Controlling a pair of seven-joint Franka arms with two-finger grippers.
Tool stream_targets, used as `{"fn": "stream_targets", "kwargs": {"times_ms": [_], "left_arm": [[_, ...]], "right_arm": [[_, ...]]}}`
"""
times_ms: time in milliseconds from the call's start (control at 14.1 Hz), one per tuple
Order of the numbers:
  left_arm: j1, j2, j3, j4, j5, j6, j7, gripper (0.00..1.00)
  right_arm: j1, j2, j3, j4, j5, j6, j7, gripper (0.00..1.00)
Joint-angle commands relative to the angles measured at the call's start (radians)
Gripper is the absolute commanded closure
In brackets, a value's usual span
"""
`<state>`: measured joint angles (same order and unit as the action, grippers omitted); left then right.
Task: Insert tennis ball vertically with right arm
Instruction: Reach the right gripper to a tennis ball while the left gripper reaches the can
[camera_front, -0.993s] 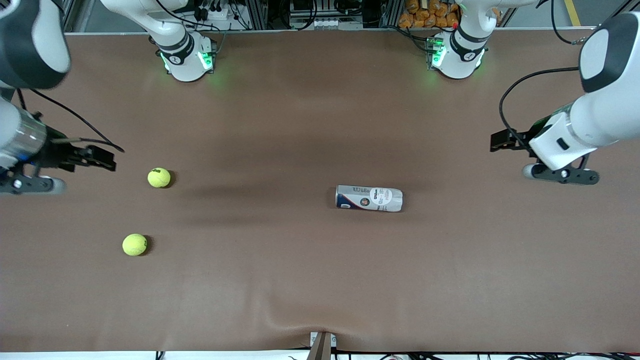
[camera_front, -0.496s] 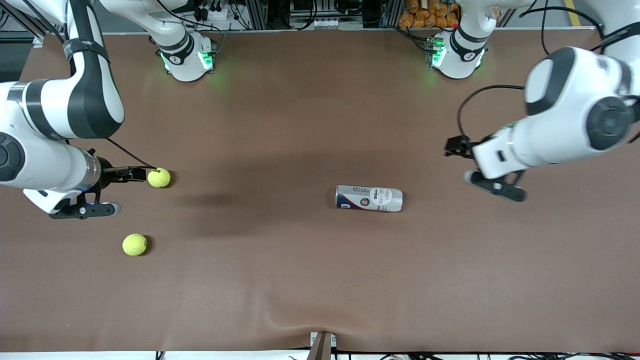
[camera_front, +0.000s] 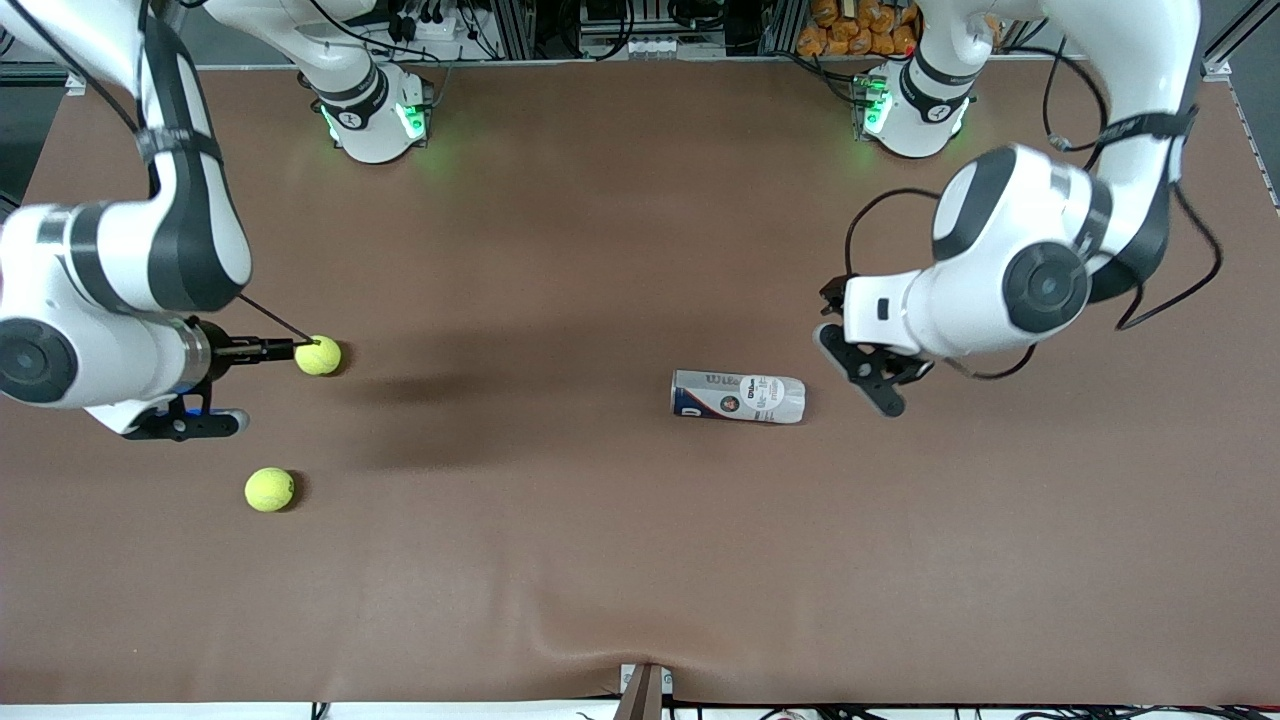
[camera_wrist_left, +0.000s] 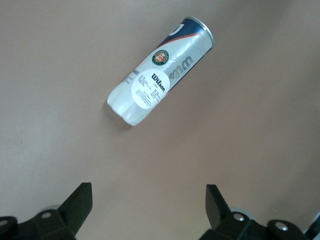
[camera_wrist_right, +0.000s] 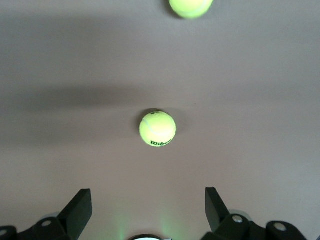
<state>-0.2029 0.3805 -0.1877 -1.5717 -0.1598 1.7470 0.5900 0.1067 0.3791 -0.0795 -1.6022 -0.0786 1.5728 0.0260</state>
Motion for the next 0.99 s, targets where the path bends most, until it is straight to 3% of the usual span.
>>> {"fn": "stream_targets", "kwargs": {"times_ms": [0, 567, 922], "left_arm": [[-0.010, 0.052, 0.005, 0.025, -0.004, 0.055, 0.184, 0.00], [-0.162, 0.139, 0.002, 0.024, 0.152, 0.271, 0.277, 0.00], [-0.223, 0.202, 0.002, 0.021, 0.262, 0.362, 0.292, 0.00]], "right_arm": [[-0.036, -0.028, 0.009, -0.120, -0.006, 0.090, 0.000, 0.00], [-0.094, -0.057, 0.009, -0.402, 0.006, 0.433, 0.000, 0.00], [-0.096, -0.048, 0.007, -0.453, 0.111, 0.480, 0.014, 0.00]]}}
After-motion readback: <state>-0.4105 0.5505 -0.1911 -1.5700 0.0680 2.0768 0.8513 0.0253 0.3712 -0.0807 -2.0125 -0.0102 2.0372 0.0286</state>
